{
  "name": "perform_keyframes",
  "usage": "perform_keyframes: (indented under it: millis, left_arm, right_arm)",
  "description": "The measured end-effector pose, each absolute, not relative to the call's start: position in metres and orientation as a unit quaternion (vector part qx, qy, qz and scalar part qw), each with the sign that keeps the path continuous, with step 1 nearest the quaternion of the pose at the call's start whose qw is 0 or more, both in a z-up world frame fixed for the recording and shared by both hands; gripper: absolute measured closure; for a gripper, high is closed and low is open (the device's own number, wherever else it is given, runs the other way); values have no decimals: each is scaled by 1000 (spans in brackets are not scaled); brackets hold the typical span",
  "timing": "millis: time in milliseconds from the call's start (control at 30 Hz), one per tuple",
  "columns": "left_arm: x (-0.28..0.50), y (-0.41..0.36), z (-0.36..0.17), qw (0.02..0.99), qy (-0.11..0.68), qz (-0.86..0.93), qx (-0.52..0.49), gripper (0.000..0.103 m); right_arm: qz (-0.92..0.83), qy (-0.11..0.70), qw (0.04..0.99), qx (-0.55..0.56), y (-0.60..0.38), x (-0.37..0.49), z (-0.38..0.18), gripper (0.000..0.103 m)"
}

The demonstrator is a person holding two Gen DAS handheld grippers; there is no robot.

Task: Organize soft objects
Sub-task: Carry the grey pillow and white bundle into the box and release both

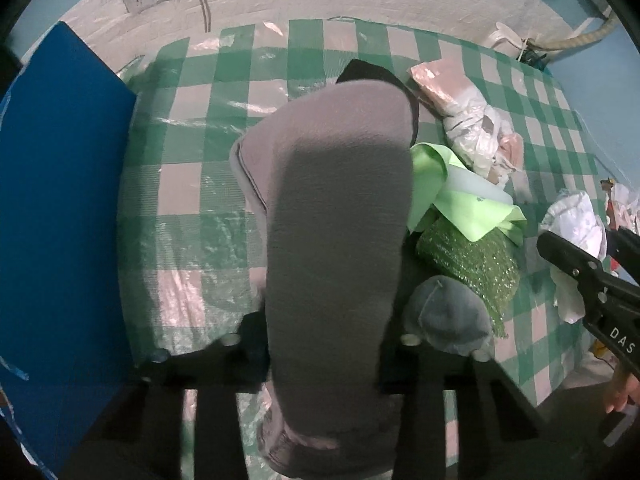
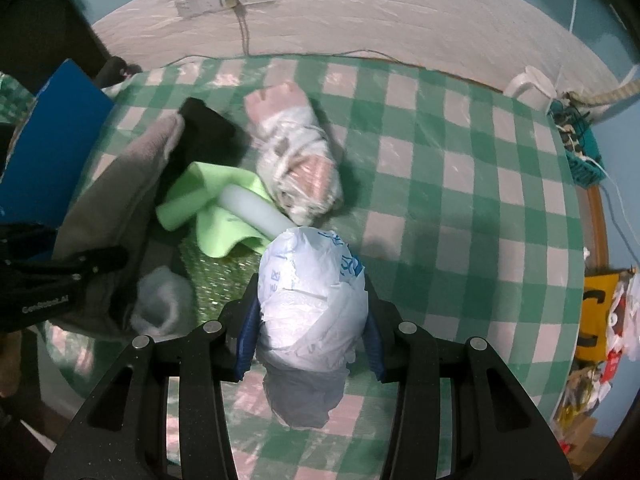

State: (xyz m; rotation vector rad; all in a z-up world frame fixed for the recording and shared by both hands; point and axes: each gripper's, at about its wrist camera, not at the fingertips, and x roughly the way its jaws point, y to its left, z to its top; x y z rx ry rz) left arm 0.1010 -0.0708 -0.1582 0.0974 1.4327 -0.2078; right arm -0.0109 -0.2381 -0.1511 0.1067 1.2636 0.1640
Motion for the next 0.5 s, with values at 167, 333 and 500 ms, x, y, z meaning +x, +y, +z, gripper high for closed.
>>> perform_keyframes:
  millis: [167, 333, 500]
  left_arm:
    - [100, -63, -150, 759, 642, -84, 66, 73]
    - [94, -65, -133, 772, 624, -81, 87, 73]
    - [95, -61, -120, 785, 606, -72, 103, 73]
  right_arm:
    - [86, 584, 806, 42, -228, -8, -142, 59]
    - [93, 576, 811, 36, -216, -6, -132, 59]
    - [99, 570, 815, 29, -207, -6, -123, 59]
